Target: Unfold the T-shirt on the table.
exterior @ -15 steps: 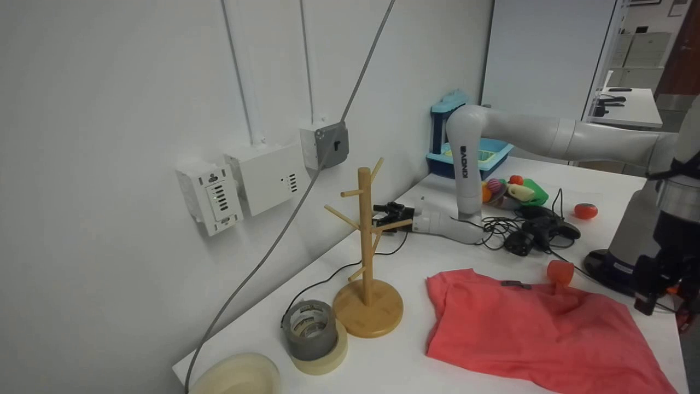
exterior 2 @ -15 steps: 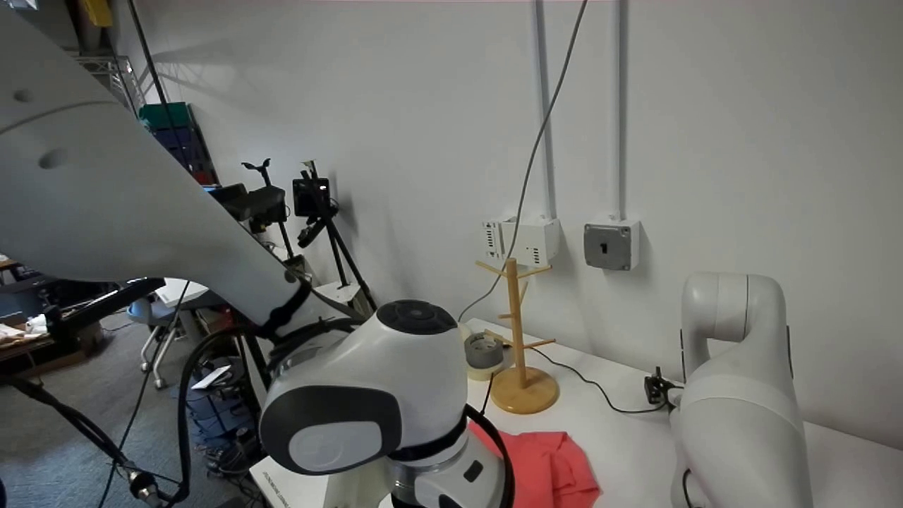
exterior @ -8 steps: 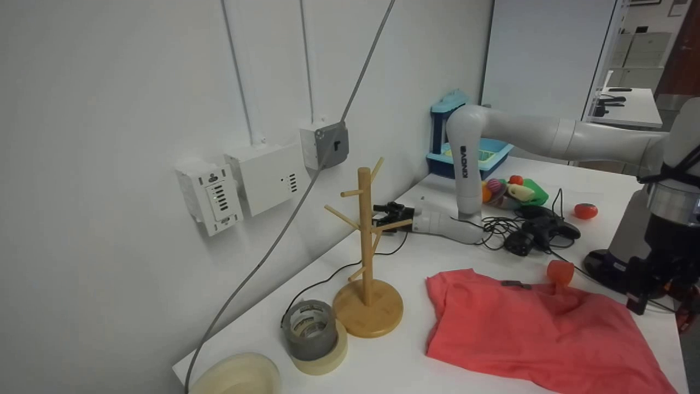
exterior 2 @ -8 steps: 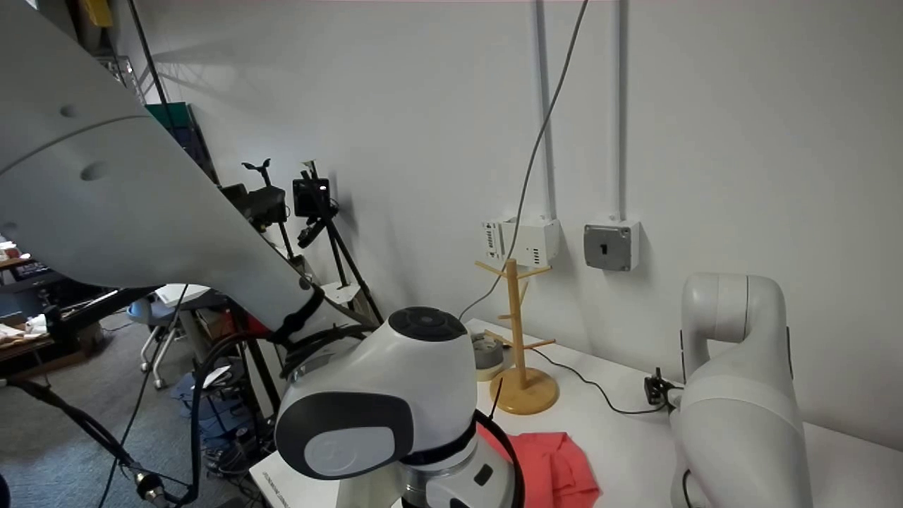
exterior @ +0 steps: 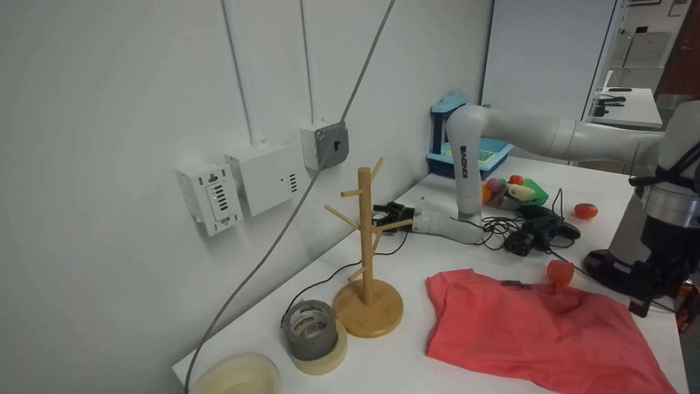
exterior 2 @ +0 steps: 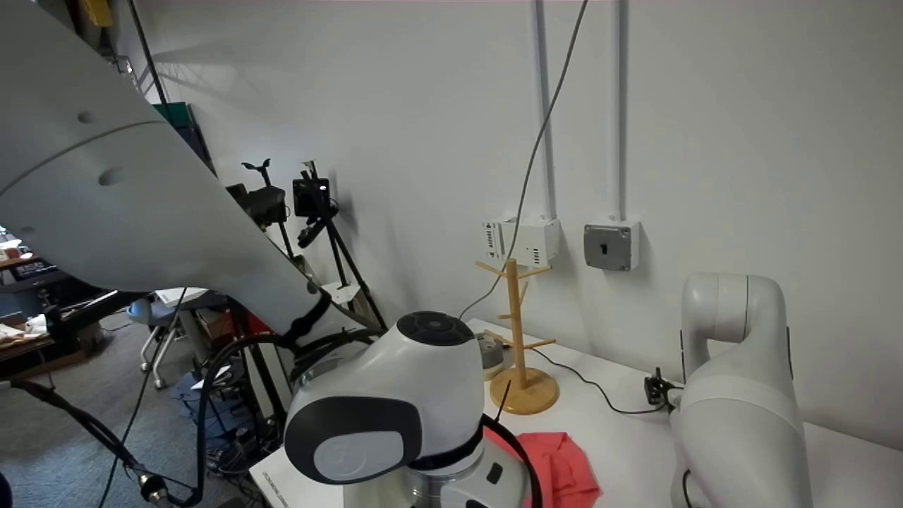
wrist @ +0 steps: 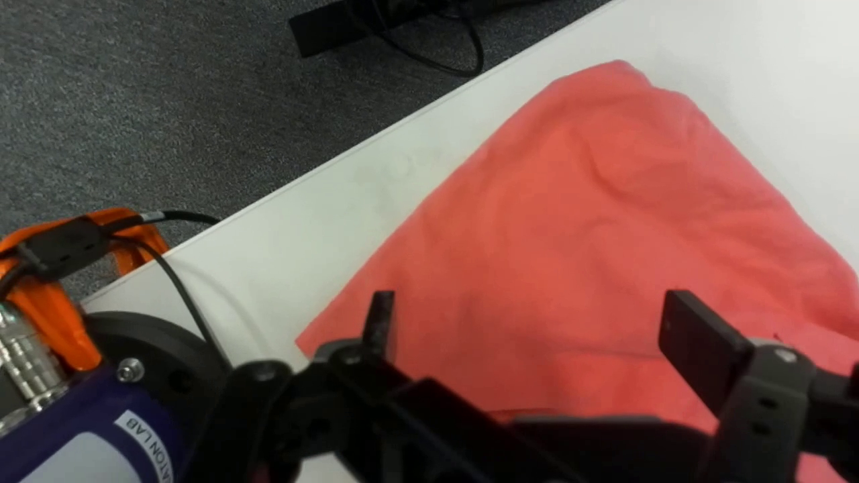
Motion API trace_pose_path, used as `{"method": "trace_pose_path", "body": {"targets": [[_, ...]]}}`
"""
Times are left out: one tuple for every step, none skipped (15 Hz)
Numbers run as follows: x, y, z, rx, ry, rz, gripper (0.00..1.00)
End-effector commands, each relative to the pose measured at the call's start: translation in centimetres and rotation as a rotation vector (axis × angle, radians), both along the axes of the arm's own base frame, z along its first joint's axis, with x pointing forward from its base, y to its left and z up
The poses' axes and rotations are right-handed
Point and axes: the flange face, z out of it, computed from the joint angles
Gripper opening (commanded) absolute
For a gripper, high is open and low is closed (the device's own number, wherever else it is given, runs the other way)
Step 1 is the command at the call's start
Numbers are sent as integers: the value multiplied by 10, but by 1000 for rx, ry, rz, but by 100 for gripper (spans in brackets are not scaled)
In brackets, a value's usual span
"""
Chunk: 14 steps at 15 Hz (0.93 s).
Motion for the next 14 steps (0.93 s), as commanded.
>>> {"method": "trace_pose_path", "body": {"targets": [[11,-24,-23,-15,22,107,100],[14,-30,-29,-36,31,99,100],[16,-36,-32,-56,36,79,100],[7,-19,-18,-21,32,75,100],[9,-25,-24,-32,39,78,100],[11,-28,-28,-37,45,80,100],[12,-30,-30,-39,49,80,100],[13,-30,-31,-39,50,81,100],[14,-29,-34,-60,39,105,100],[15,-30,-36,-62,43,120,100],[19,-34,-40,-88,39,136,100],[22,-36,-41,-96,39,153,100],[25,-40,-44,-108,34,183,100],[29,-43,-46,-106,30,202,100]]}}
